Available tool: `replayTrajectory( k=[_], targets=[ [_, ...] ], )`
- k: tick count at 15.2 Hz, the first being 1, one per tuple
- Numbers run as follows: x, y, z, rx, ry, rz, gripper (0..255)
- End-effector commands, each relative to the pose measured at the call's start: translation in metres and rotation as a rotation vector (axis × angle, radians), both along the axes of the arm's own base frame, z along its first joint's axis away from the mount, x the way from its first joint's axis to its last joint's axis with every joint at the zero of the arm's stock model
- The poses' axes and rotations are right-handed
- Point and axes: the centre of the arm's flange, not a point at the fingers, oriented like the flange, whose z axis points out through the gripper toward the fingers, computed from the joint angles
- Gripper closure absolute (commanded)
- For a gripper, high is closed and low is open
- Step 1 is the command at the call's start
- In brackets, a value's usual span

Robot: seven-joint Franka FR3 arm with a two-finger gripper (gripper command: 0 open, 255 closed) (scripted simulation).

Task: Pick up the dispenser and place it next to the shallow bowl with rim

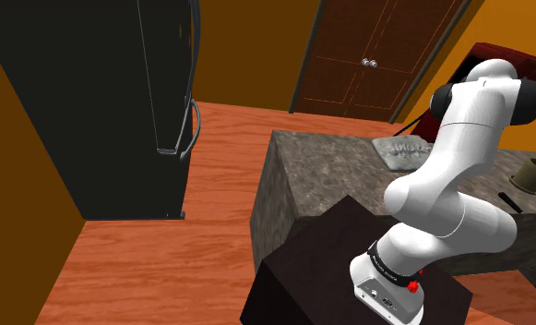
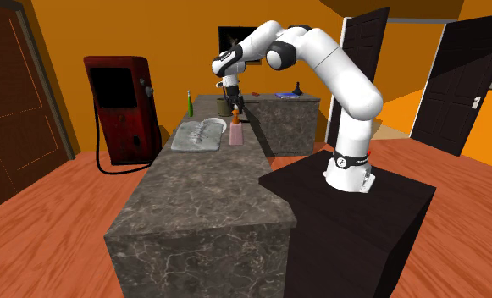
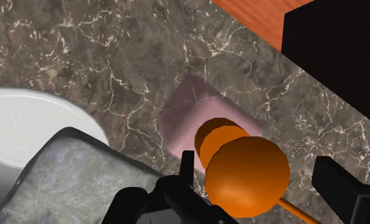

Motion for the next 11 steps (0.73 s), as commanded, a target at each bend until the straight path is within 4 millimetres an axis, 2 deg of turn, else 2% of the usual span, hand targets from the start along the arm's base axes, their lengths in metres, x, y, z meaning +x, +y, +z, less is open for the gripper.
replayTrajectory(
  k=[1,4,8,11],
  targets=[
    [0.0,0.0,0.0,0.0,0.0,0.0,0],
    [0.0,0.0,0.0,0.0,0.0,0.0,0],
    [0.004,-0.008,0.049,0.0,0.0,0.0,0],
    [0.004,-0.008,0.049,0.0,0.0,0.0,0]
  ],
)
